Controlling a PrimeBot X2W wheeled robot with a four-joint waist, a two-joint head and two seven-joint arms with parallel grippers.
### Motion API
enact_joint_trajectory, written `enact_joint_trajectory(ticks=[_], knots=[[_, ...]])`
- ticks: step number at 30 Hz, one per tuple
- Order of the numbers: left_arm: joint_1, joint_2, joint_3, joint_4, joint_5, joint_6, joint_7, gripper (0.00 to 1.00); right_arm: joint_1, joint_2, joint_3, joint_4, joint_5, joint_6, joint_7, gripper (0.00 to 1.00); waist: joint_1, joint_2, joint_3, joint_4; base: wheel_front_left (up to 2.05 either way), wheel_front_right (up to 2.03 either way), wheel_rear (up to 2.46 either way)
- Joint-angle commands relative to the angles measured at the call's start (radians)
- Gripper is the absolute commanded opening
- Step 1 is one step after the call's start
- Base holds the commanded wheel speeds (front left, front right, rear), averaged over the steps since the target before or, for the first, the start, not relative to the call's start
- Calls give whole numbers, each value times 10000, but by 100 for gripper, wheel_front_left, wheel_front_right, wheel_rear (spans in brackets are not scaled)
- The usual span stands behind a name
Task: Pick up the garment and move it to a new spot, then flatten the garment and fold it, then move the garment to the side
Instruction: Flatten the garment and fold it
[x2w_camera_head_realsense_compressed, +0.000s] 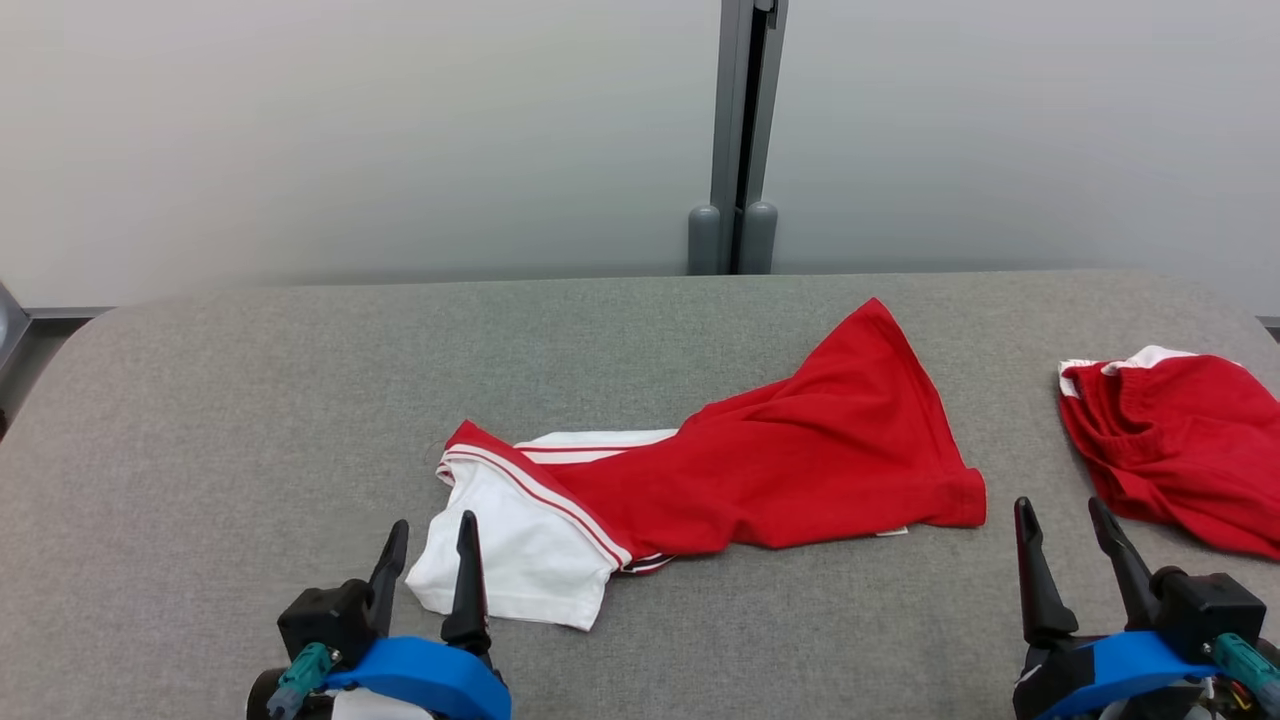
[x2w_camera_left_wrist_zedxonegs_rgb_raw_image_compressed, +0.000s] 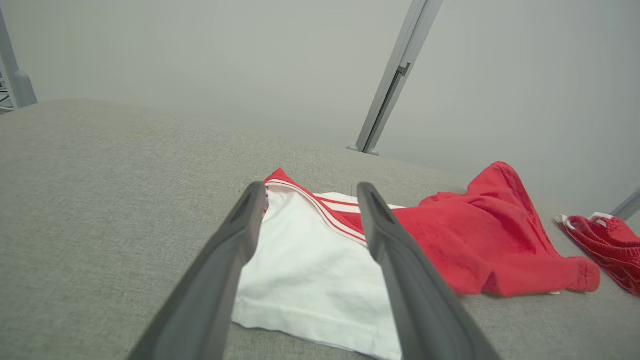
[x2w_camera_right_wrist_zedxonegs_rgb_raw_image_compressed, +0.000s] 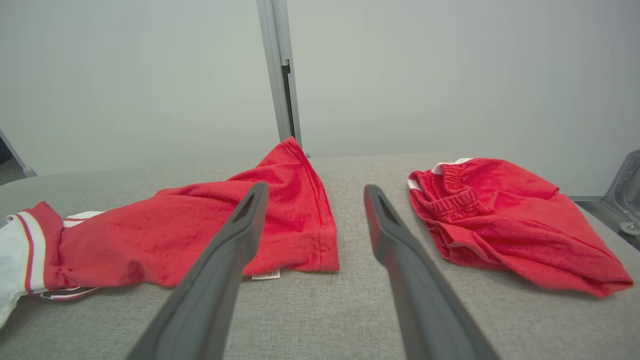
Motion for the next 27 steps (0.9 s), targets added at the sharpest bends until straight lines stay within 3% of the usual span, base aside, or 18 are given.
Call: enact_joint_trajectory(ticks=[1,18,23,27], knots=[[58,11,56,16,124,-47,-44,100,119,-22,36,-16,27,1,-76,100,1,0,-32,-14,0,0,0],[64,-355,457,694,484,-340,-23,100,101,-20,118,-19,-179,1,96,100,1,0,-81,0,0,0,0],[82,-205,544,1480,126,-258,796,100,45,-20,181,-21,-179,1,90,100,1,0,48,-79,0,0,0],[-266,-154,680,2191,-181,-437,1228,100,-69,-22,239,-43,-185,1,129,100,1,0,266,-227,0,0,0]])
